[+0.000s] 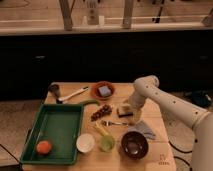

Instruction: Place eraser in purple bowl

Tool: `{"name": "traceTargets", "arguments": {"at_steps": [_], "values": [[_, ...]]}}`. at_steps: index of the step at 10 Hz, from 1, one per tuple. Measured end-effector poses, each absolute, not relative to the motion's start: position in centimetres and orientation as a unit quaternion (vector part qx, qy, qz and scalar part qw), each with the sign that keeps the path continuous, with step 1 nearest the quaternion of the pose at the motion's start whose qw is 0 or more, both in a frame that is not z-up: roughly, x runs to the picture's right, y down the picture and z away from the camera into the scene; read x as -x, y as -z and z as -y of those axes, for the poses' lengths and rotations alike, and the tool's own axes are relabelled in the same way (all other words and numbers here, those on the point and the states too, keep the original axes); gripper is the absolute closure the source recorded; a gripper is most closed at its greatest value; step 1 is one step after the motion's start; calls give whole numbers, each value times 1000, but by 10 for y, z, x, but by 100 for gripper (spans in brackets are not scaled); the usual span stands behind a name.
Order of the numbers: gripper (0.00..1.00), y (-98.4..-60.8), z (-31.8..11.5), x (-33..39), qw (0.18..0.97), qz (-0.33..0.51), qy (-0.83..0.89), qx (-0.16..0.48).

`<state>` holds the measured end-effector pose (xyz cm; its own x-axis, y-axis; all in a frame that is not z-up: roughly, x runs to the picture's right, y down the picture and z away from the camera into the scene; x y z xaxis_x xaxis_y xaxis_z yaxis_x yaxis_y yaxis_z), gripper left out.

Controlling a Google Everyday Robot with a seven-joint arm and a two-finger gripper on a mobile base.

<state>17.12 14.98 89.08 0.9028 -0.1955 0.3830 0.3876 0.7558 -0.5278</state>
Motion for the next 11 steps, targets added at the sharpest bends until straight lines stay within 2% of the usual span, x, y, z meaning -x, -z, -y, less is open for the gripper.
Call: {"name": "traceTargets", "arguments": {"at_steps": [1, 8, 11], "values": [[28, -891, -150, -171, 924, 154, 158, 313], [96, -887, -151, -176, 921, 150, 167, 319], [99, -865, -136, -180, 924, 150, 178, 305]]}}
